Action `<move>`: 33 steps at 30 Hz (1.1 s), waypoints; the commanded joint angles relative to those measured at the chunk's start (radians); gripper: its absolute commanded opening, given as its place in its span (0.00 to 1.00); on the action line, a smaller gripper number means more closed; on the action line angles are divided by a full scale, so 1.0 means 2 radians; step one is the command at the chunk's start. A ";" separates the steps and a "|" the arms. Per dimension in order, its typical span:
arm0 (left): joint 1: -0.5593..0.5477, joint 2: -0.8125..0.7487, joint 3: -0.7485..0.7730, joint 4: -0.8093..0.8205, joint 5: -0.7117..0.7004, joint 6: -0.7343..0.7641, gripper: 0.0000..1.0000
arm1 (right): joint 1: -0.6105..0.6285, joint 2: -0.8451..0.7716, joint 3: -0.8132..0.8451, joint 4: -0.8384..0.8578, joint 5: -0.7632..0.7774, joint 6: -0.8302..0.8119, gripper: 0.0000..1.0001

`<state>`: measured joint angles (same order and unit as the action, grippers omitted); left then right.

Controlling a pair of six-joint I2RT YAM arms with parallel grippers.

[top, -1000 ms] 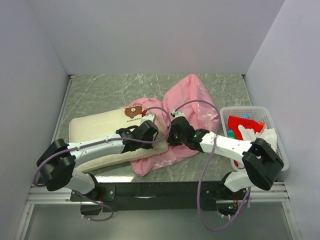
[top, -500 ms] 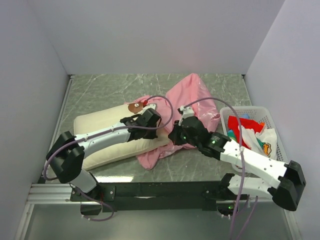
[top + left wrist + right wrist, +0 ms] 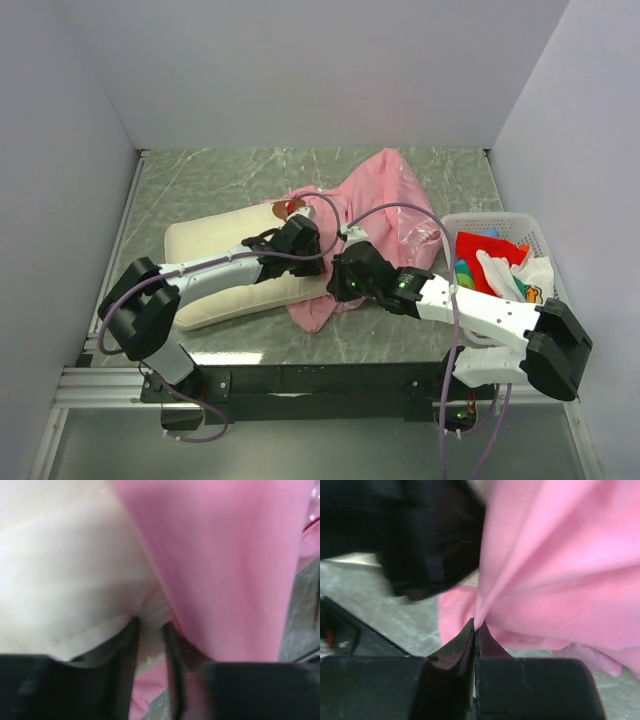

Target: Put the pillow into the pillowcase

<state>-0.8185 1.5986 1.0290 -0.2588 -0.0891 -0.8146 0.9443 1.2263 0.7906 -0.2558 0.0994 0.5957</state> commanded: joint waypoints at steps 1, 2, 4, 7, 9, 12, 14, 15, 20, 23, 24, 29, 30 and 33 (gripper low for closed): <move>0.015 -0.065 -0.034 0.004 -0.008 -0.008 0.45 | 0.002 0.008 -0.014 0.013 0.020 0.016 0.04; 0.020 -0.077 -0.043 -0.002 -0.014 -0.011 0.59 | 0.002 0.009 -0.013 0.008 0.023 0.015 0.06; 0.025 -0.116 -0.053 -0.020 -0.021 -0.014 0.69 | 0.002 0.006 -0.012 0.000 0.032 0.013 0.11; 0.042 -0.174 -0.060 -0.067 -0.063 -0.028 0.80 | 0.002 0.001 0.003 -0.028 0.058 0.007 0.22; 0.066 -0.202 -0.064 -0.120 -0.116 -0.047 0.92 | 0.002 -0.009 0.016 -0.061 0.082 0.003 0.35; 0.118 -0.261 -0.086 -0.146 -0.140 -0.060 0.94 | 0.002 -0.042 0.048 -0.093 0.101 -0.009 0.45; 0.151 -0.293 -0.106 -0.144 -0.130 -0.046 0.93 | 0.006 -0.065 0.065 -0.104 0.092 -0.017 0.45; 0.159 -0.298 -0.110 -0.141 -0.111 -0.037 0.93 | 0.010 -0.072 0.066 -0.104 0.077 -0.018 0.46; 0.165 -0.298 -0.116 -0.209 -0.131 -0.045 0.94 | 0.096 -0.055 0.030 -0.072 0.064 0.007 0.51; 0.159 -0.347 -0.139 -0.272 -0.217 -0.128 0.99 | 0.134 -0.013 0.010 -0.033 0.073 0.017 0.53; 0.152 -0.363 -0.143 -0.274 -0.234 -0.139 0.99 | 0.151 0.012 0.008 -0.018 0.072 0.016 0.55; 0.152 -0.408 -0.139 -0.329 -0.278 -0.241 0.99 | 0.166 0.099 0.037 0.014 0.086 -0.011 0.60; 0.152 -0.404 -0.139 -0.363 -0.288 -0.260 0.99 | 0.167 0.120 0.041 0.017 0.088 -0.016 0.61; 0.154 -0.391 -0.148 -0.388 -0.317 -0.307 0.99 | 0.167 0.153 0.056 0.019 0.100 -0.030 0.64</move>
<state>-0.5110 0.7834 0.7368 -0.9016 -0.5968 -1.2388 1.2739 1.4746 0.8326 -0.2848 0.2333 0.5804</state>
